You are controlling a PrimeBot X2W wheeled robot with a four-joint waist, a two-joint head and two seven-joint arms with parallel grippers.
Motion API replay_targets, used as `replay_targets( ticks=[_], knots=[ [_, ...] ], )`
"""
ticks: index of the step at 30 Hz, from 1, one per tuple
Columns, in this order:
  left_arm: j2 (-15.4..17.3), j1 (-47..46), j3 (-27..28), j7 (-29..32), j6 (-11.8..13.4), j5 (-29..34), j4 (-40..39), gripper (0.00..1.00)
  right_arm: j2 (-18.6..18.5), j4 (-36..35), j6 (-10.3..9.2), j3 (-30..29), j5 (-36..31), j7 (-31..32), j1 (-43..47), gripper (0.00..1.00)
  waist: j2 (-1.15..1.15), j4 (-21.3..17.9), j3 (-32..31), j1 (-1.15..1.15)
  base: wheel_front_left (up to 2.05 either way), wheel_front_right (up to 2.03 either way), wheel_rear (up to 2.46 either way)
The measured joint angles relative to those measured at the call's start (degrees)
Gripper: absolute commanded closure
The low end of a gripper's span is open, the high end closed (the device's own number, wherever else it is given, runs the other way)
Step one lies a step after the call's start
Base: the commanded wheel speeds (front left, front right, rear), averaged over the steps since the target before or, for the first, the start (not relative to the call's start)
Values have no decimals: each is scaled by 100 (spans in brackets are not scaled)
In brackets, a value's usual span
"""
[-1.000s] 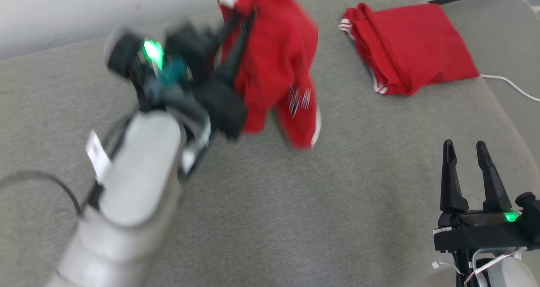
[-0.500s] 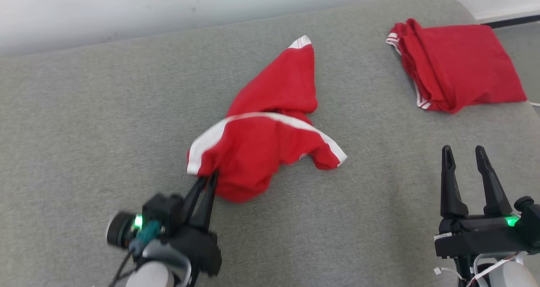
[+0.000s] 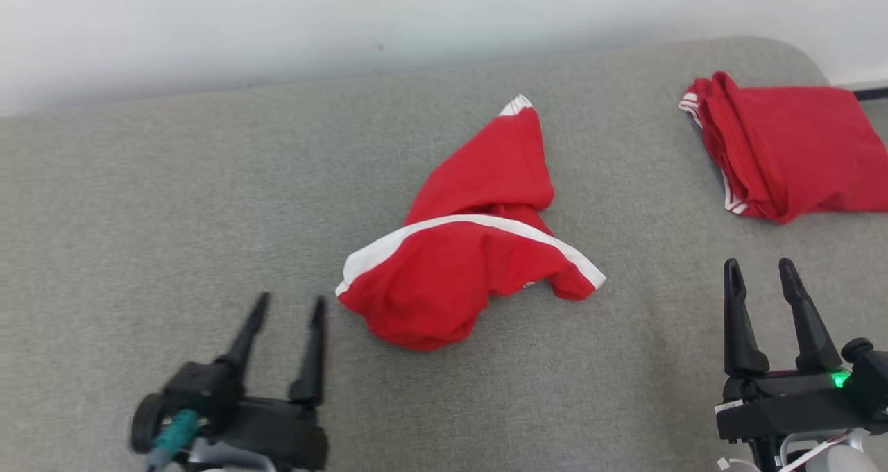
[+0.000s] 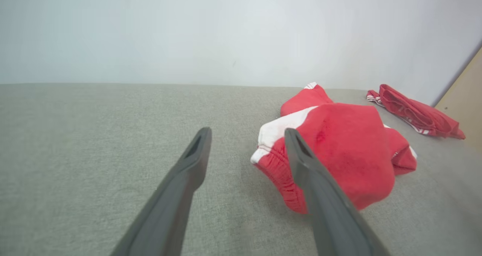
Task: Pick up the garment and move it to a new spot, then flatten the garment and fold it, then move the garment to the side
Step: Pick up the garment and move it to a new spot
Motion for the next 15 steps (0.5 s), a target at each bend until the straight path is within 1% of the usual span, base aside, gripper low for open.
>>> replay_targets(
  ticks=[3, 5, 10, 13, 15],
  knots=[
    [115, 102, 300, -16, 98, 20, -247, 0, -4, 11, 0, 44, -22, 0, 52, 0, 0, 87, -116, 0, 0, 0, 0],
    [179, 165, 561, -25, 162, 140, -552, 0, -5, 19, 0, 69, -32, 0, 76, 0, 0, 133, -197, 0, 0, 0, 0],
    [157, 517, 1039, -35, 261, 441, -1026, 0, -25, 54, 0, 119, -33, 0, 108, 0, 0, 198, -379, 0, 0, 0, 0],
    [101, 754, 1300, -36, 224, 493, -1172, 0, -36, 70, 0, 156, -33, 0, 165, 0, 0, 196, -477, 0, 0, 0, 0],
    [77, 886, 1443, -38, 134, 576, -1252, 0, -47, 74, 0, 157, -33, 0, 217, 0, 0, 186, -533, 0, 0, 0, 0]
  ],
)
